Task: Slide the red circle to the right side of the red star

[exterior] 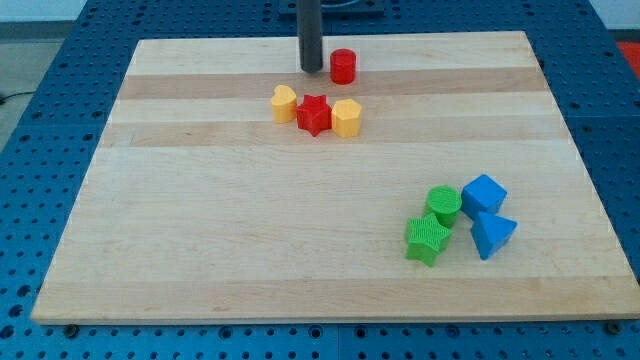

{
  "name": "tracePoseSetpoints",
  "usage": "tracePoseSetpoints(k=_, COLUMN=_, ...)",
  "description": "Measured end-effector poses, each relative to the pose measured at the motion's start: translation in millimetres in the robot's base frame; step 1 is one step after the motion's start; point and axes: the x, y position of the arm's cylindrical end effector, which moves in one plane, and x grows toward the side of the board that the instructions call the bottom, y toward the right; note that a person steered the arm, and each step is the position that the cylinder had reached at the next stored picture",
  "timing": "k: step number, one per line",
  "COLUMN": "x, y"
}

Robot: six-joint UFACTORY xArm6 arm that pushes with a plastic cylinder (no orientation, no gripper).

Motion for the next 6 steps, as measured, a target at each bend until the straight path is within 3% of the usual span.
tracePoseSetpoints(k=1, x=-28, y=25)
tracePoseSetpoints(k=2, x=-25, y=52)
tracePoseSetpoints(k=3, x=-5, y=33)
tracePoseSetpoints(k=5, x=27, y=61)
tracePoseSetpoints(k=6, x=62, y=58)
